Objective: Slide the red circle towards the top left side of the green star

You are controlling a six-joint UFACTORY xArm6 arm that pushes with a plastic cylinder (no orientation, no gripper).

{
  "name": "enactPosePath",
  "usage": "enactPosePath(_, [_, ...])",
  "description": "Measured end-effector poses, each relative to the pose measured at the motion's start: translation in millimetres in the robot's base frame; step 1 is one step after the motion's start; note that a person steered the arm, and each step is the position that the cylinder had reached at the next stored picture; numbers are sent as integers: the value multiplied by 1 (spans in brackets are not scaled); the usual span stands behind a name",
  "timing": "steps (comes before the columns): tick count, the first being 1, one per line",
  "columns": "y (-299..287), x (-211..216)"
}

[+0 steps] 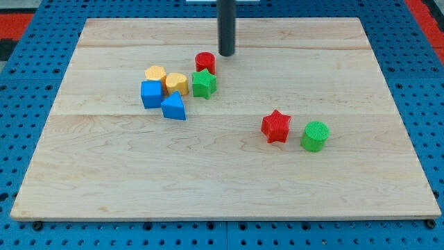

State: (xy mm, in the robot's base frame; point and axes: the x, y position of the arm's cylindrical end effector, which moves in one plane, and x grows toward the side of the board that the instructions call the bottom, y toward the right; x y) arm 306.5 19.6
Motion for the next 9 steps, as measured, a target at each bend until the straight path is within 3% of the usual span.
enactPosePath(1, [9,17])
enactPosePath(4, [-3,14])
enactPosePath(6, [-48,21])
enactPosePath(9, [-72,-18])
